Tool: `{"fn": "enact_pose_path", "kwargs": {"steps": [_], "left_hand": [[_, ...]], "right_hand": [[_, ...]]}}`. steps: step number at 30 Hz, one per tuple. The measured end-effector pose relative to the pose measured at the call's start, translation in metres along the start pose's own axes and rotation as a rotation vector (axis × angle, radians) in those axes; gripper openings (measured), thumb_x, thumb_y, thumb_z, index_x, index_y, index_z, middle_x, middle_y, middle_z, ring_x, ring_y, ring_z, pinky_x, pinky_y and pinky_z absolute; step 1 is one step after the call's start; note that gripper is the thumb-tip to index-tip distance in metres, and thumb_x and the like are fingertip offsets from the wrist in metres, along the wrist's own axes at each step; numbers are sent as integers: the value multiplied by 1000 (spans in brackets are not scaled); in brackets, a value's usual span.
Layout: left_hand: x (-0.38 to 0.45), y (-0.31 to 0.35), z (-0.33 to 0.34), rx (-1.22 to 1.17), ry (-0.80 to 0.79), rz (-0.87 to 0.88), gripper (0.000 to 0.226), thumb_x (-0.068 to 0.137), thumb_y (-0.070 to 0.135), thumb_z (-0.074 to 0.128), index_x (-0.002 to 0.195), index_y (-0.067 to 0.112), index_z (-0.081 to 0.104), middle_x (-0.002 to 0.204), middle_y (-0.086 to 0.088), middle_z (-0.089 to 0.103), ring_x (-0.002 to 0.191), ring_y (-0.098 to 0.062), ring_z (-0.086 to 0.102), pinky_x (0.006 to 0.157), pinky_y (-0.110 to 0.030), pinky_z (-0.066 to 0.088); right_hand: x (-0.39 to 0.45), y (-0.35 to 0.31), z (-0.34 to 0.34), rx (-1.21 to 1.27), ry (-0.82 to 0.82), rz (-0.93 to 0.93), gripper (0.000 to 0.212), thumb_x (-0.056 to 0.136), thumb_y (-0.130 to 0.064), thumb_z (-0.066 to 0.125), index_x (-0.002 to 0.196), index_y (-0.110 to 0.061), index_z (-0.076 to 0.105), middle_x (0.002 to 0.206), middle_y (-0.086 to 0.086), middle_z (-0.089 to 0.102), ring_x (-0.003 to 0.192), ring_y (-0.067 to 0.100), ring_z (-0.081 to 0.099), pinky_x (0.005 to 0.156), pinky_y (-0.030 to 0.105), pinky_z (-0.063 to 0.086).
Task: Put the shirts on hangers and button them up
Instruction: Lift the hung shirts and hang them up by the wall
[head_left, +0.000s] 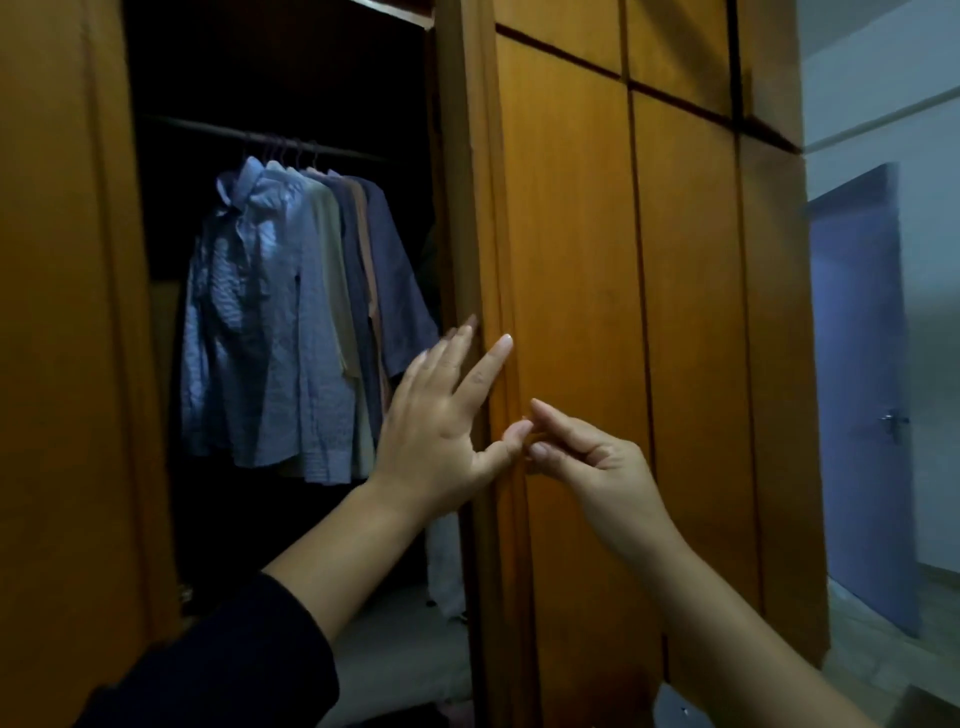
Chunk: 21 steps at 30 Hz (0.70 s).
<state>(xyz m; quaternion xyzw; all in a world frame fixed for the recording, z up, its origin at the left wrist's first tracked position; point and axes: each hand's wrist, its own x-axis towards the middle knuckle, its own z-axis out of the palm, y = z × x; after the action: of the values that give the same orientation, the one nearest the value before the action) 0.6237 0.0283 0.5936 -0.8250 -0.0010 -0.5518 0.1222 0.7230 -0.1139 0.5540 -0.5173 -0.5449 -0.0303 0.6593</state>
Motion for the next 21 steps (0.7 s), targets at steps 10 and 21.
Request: {"fn": "enact_pose_path", "kwargs": {"steps": [10,21], "left_hand": [[-46,-77,-74,303,-45,-23,69,89,61,41,147,25,27,156,-12,21,143,-27,23,112,-48,27],[-91,-142,-108,770,-226,-149,58,95,47,35,144,15,39,156,-10,22,144,-29,21,115,-42,14]], "right_hand": [[46,15,95,-164,-269,-89,50,89,-31,59,128,-49,32,138,-30,25,129,-9,20,97,8,28],[96,44,200,-433,-319,-193,73,89,-44,57,146,-44,13,158,-14,-6,144,11,-5,115,44,12]]}}
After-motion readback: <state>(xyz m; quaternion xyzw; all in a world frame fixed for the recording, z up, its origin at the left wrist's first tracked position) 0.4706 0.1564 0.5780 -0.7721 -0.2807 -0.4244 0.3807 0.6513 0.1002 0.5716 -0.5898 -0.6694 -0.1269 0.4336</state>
